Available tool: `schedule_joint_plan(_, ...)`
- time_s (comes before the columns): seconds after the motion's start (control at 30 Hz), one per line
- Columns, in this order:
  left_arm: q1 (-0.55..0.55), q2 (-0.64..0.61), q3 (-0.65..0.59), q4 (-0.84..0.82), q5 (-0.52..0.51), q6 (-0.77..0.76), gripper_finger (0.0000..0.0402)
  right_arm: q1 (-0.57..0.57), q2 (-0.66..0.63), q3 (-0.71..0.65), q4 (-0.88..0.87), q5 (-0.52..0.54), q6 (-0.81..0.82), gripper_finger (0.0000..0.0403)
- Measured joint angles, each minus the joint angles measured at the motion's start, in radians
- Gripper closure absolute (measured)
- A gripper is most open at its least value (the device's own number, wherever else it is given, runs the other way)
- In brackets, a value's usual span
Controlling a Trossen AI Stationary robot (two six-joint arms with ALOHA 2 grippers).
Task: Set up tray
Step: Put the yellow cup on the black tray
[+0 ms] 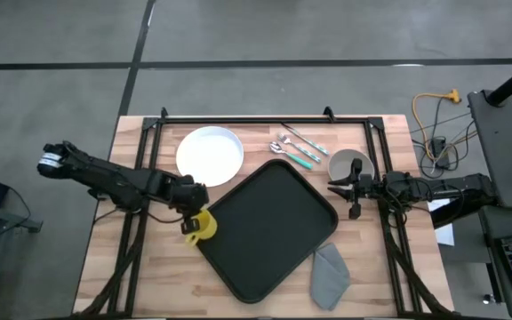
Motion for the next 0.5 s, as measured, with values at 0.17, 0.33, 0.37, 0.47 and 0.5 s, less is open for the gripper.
schedule_joint_plan(0.17,0.013,0.055,0.0,0.002,0.002,0.016,0.0401,0.0,0.0,0.0,0.0,0.0,0.0,0.0335)
schedule_joint_plan(0.33,0.013,0.086,0.001,0.002,0.003,0.025,0.0401,0.0,0.0,0.0,0.0,0.0,0.0,0.0335)
schedule_joint_plan(0.37,0.013,0.088,0.001,0.002,0.002,0.026,0.0401,0.0,0.0,0.0,0.0,0.0,0.0,0.0335)
schedule_joint_plan(0.47,0.013,0.094,0.001,0.004,0.003,0.026,0.0401,0.0,0.0,0.0,0.0,0.0,0.0,0.0335)
schedule_joint_plan(0.5,0.013,0.094,0.001,0.004,0.003,0.026,0.0402,0.0,0.0,0.0,0.0,0.0,0.001,0.0335)
